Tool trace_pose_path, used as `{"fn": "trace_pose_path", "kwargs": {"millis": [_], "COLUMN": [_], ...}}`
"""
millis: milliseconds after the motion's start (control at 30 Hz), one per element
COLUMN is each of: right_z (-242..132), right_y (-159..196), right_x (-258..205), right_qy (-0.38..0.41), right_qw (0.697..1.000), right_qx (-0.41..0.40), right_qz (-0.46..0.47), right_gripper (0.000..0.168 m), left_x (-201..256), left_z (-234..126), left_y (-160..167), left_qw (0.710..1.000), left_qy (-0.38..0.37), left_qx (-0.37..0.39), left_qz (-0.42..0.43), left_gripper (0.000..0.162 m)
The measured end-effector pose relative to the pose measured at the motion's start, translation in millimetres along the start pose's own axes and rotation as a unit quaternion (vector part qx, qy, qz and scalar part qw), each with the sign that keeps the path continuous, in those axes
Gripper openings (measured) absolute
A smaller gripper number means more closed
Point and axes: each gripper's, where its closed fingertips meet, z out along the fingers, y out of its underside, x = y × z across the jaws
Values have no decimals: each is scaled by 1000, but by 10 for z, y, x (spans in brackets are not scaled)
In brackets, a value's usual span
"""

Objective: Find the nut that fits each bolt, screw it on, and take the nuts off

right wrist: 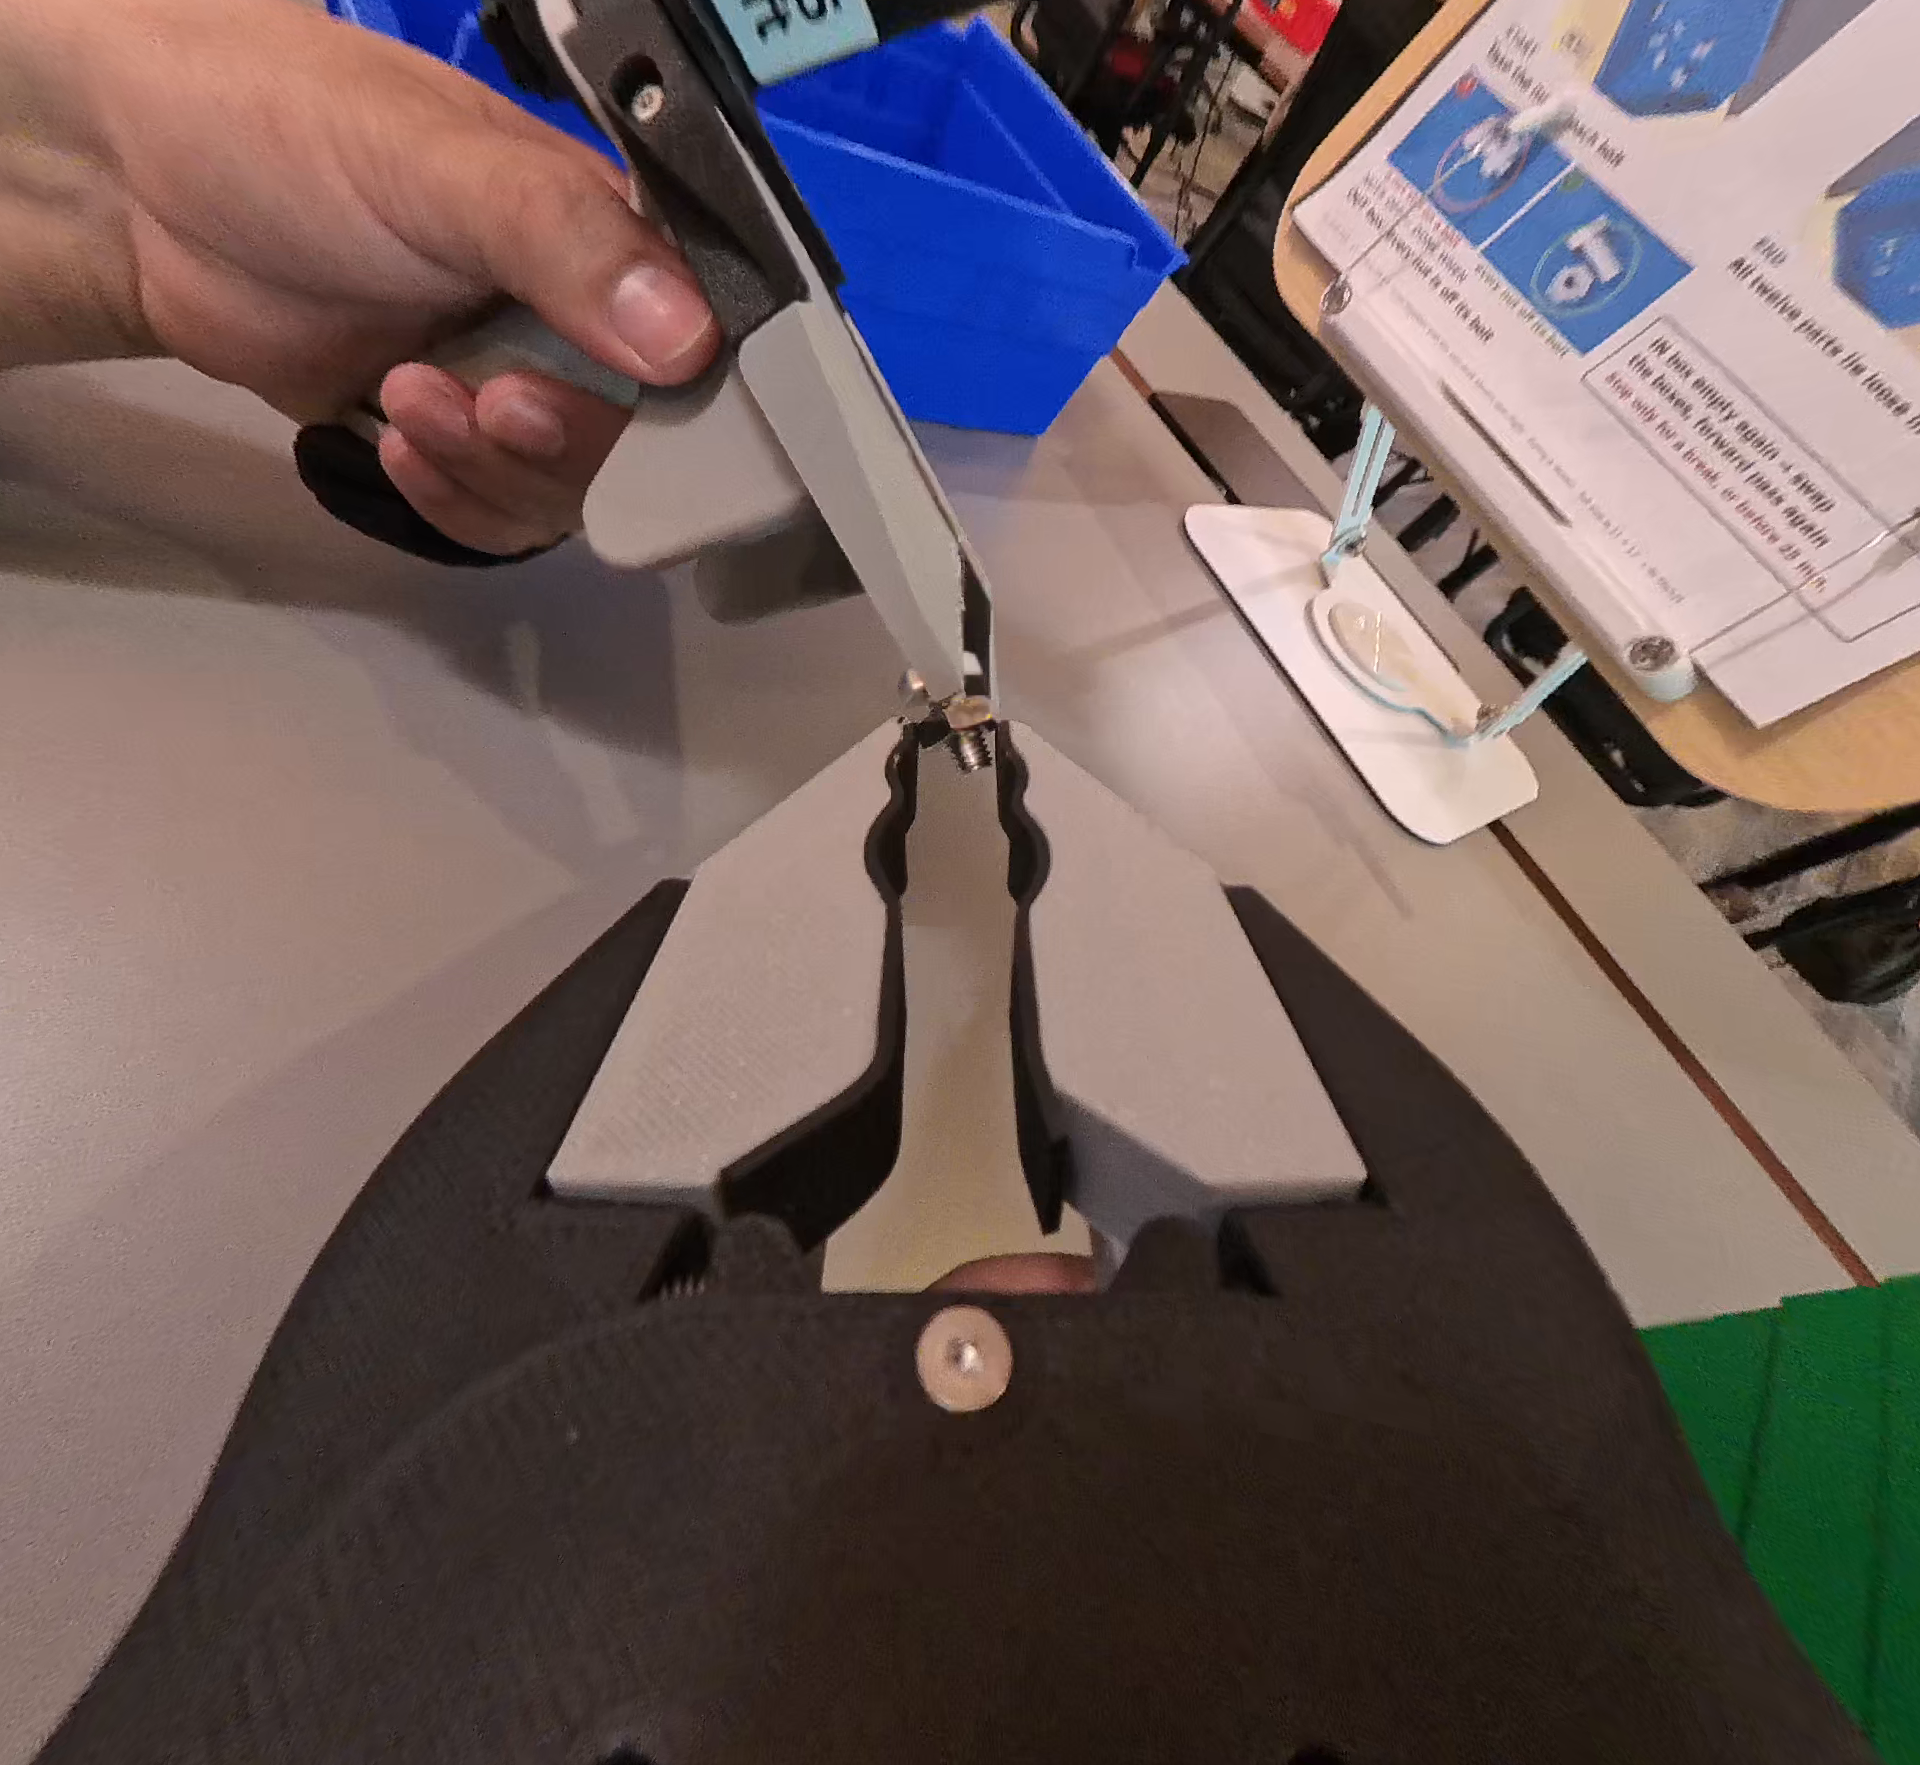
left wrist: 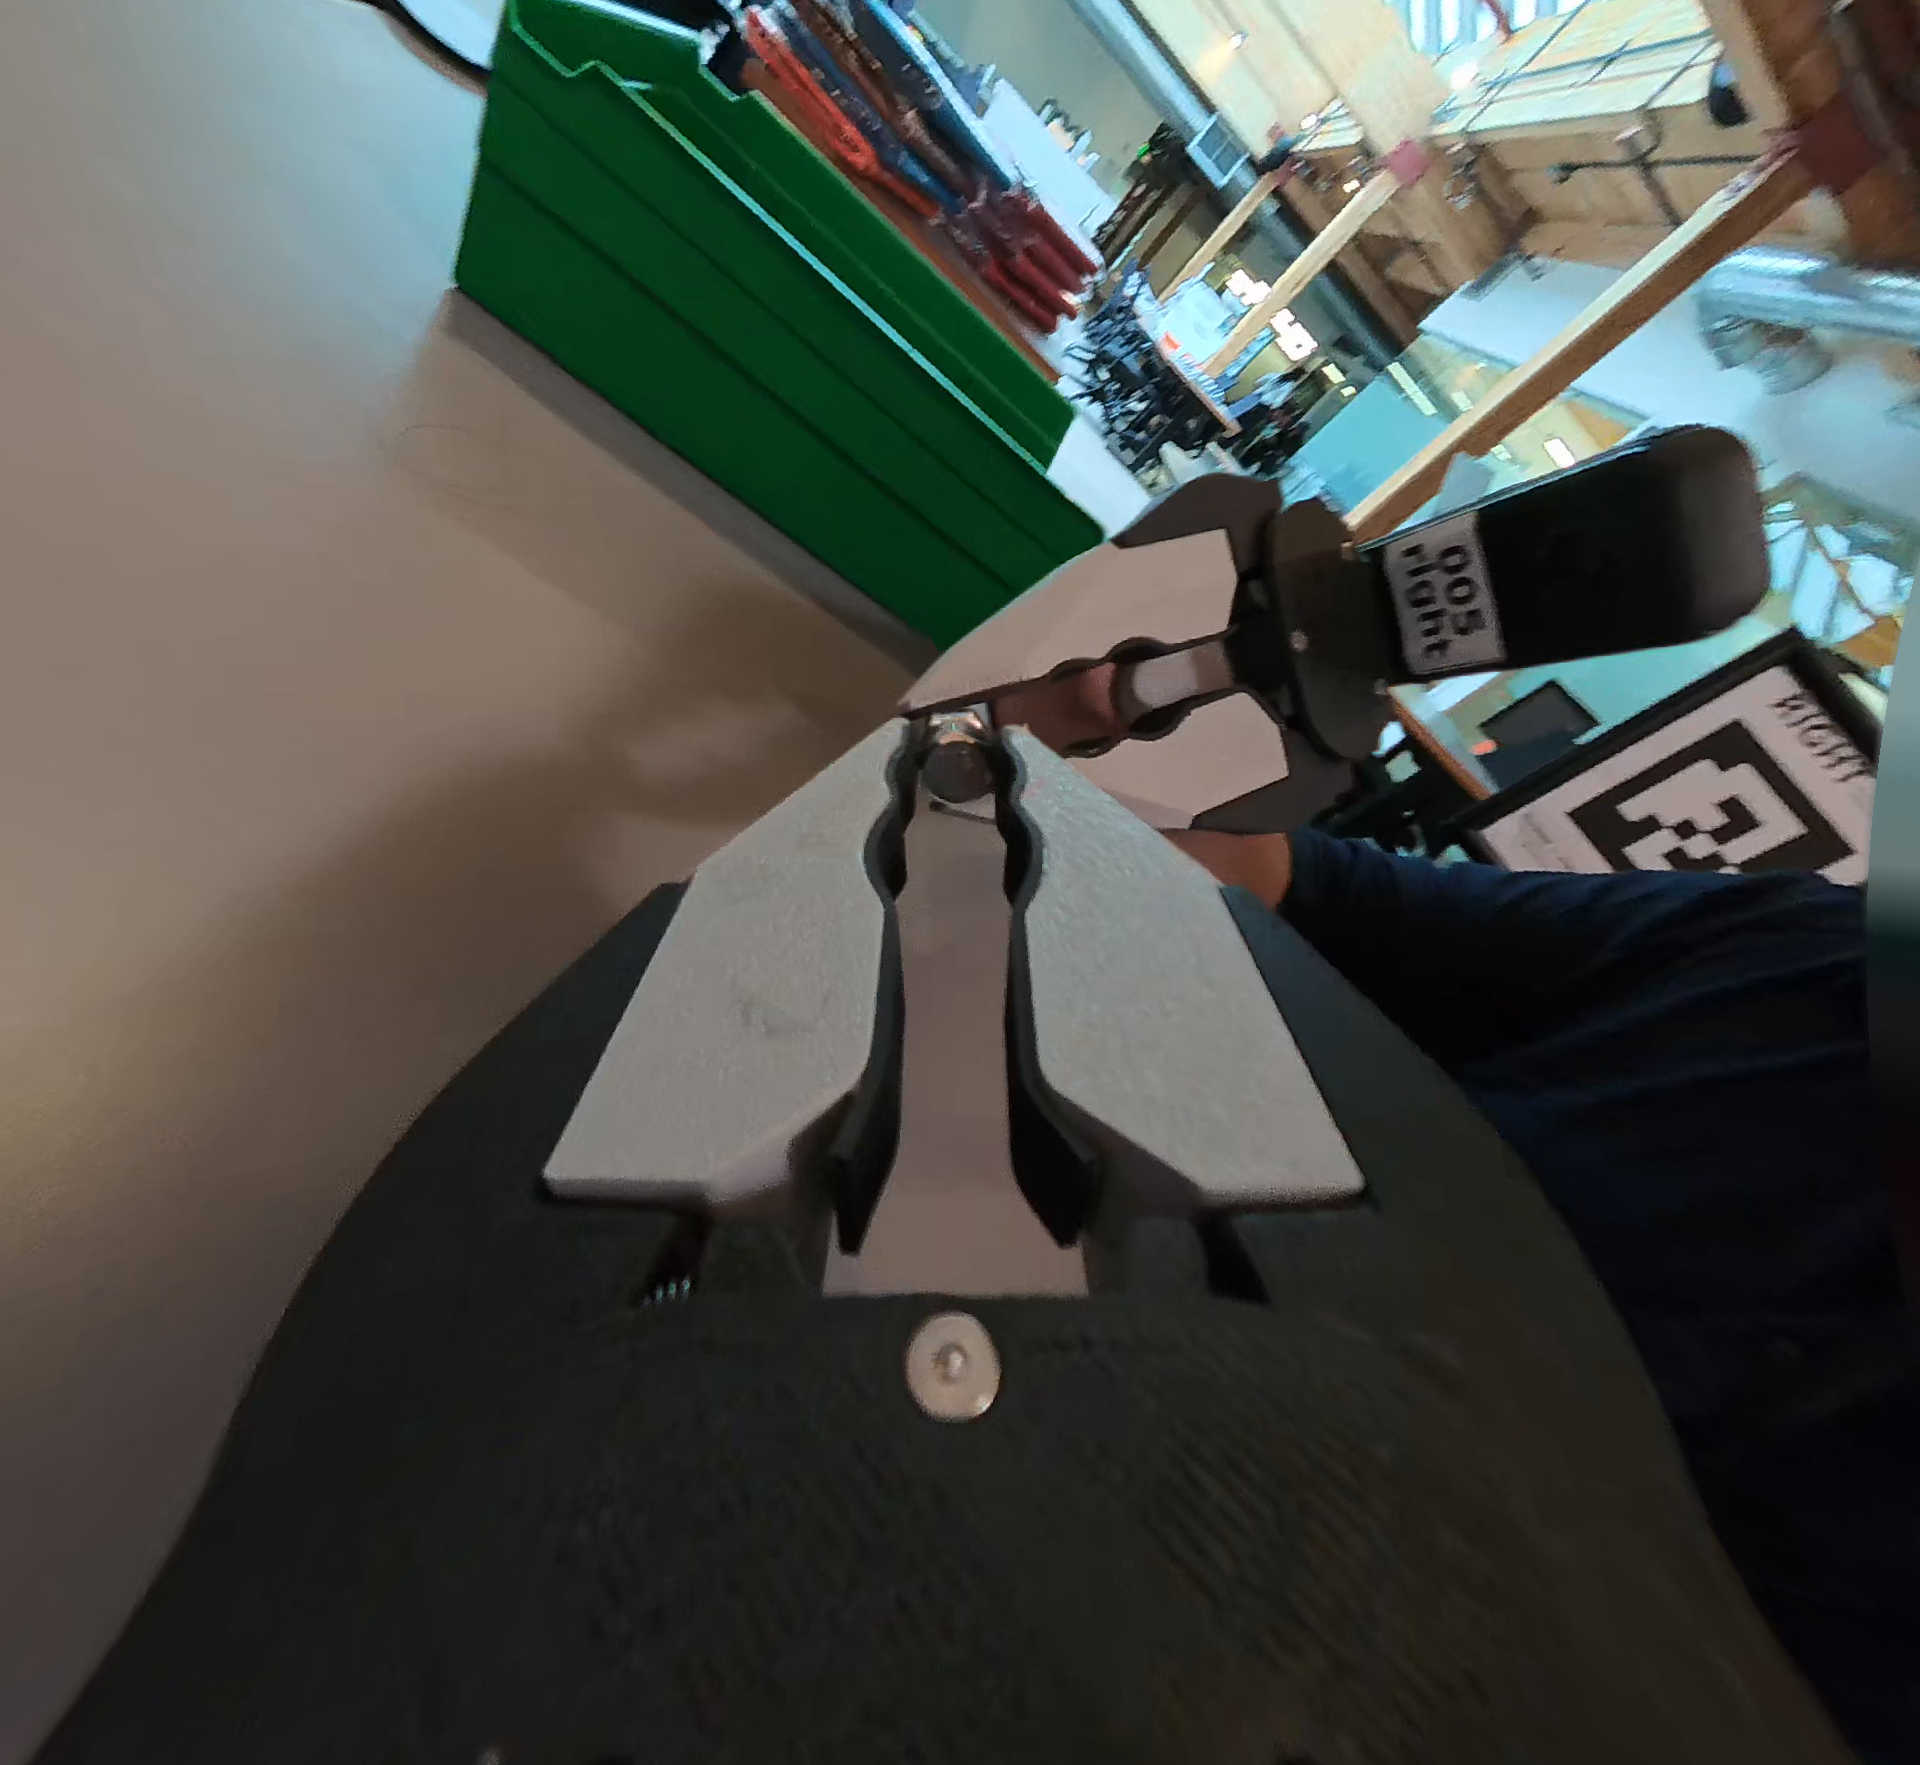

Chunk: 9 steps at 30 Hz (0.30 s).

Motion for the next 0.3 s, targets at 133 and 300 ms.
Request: {"fn": "trace_pose_path", "kwargs": {"millis": [133, 300], "right_z": [-113, -276], "right_y": [-189, -424], "right_x": [0, -39], "right_qy": [1, -1], "right_qw": [998, 992], "right_qx": [53, 122], "right_qz": [-18, -39], "right_gripper": [11, 11], "left_x": [192, 459], "left_z": [-41, -100], "left_y": [-72, -132], "left_qw": [998, 988], "left_qy": [65, 149], "left_qx": [21, 38], "left_qz": [-13, -18], "left_gripper": [11, 12]}}
